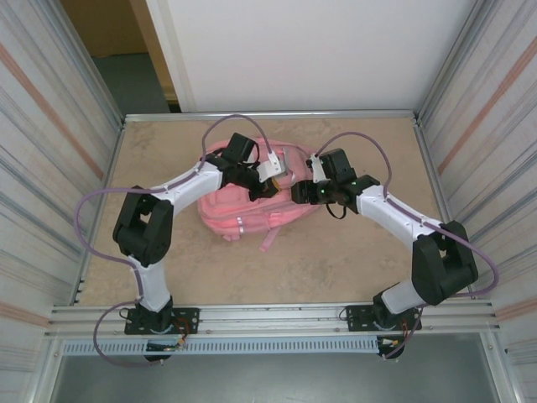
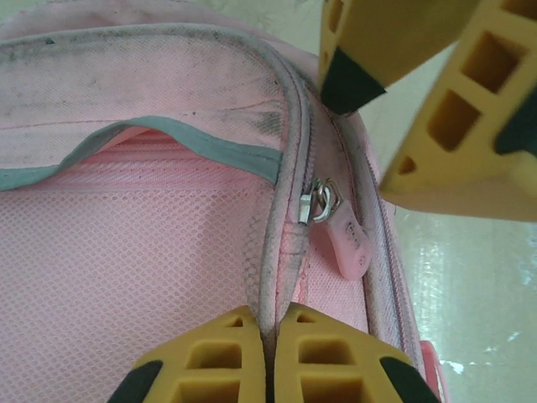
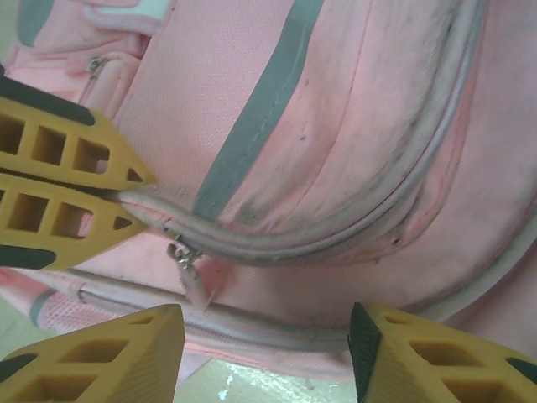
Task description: Pack the student bag
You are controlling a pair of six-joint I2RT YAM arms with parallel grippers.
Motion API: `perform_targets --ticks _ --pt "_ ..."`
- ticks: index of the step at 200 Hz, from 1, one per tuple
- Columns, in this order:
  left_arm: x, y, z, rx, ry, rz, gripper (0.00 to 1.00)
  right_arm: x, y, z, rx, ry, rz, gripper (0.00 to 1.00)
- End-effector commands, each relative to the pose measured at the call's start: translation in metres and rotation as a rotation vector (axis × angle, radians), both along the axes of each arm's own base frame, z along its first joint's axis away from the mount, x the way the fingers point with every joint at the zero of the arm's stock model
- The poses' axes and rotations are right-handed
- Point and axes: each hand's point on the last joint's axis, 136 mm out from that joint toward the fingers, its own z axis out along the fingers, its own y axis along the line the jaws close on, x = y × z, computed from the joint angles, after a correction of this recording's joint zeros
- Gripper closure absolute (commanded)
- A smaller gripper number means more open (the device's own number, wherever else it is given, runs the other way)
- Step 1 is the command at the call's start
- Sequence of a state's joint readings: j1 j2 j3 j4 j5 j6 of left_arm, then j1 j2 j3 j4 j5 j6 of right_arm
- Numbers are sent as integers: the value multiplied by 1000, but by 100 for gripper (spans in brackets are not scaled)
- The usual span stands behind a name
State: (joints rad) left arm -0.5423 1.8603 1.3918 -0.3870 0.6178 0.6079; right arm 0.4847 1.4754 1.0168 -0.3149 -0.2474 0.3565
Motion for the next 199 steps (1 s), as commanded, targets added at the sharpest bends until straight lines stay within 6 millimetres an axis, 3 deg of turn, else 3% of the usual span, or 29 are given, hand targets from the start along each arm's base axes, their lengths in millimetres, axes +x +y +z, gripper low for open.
perform_targets --ticks 1,40,107,130,141,172,199 --pt "-12 -5 42 -129 -3 -27 100 -2 -2 6 -55 -46 -6 49" --pt "-18 -8 44 -160 36 -47 100 -2 9 6 -65 -41 -9 53" --pt "-15 -11 44 -194 101 -40 100 -9 24 9 -27 -49 8 49" --pt "-14 -14 44 -208 121 -39 100 -9 31 8 -49 -77 -42 49" --pt "-14 -15 43 -206 125 -43 100 -5 24 5 -120 -105 -121 50" --pt "-15 -14 44 -206 125 -44 100 4 14 -9 -174 -89 -252 67" --pt "-18 -10 37 -172 116 -51 100 1 11 -9 -200 -97 -267 86"
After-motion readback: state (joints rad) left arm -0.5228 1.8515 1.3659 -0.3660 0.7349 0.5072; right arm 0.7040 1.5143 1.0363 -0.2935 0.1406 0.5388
